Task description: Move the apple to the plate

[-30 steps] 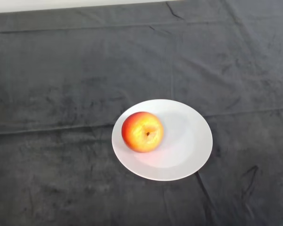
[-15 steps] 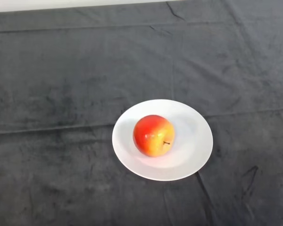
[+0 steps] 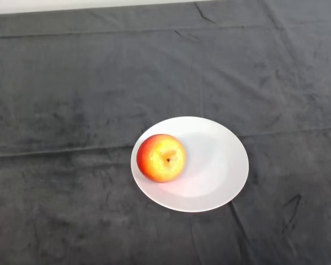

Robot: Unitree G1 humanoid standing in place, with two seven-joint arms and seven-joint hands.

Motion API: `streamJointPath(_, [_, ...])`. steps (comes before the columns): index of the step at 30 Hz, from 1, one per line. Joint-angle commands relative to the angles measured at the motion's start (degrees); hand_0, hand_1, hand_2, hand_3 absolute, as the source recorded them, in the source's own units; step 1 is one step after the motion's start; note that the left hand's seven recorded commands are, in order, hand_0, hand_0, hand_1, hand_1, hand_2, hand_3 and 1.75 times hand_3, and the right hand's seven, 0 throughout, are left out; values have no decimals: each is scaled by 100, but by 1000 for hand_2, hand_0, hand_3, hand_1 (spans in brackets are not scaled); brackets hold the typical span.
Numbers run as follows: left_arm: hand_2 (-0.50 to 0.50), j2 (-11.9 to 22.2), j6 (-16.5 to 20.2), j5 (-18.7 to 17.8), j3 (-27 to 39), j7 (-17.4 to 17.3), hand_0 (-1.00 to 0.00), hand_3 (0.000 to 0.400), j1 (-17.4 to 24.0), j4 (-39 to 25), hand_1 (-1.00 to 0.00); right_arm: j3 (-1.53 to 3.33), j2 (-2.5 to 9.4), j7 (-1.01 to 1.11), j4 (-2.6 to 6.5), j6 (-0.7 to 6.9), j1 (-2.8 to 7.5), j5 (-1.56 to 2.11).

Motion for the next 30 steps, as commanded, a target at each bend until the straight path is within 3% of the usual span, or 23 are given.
streamJointPath(1, [0, 273, -136, -27, 113, -61, 0, 0, -317, 212, 0, -2, -40, 5, 176, 29, 100, -17])
streamJointPath(30, [0, 290, -123, -88, 28, -290, 0, 0, -350, 316, 0, 2, -41, -2, 202, 13, 88, -13])
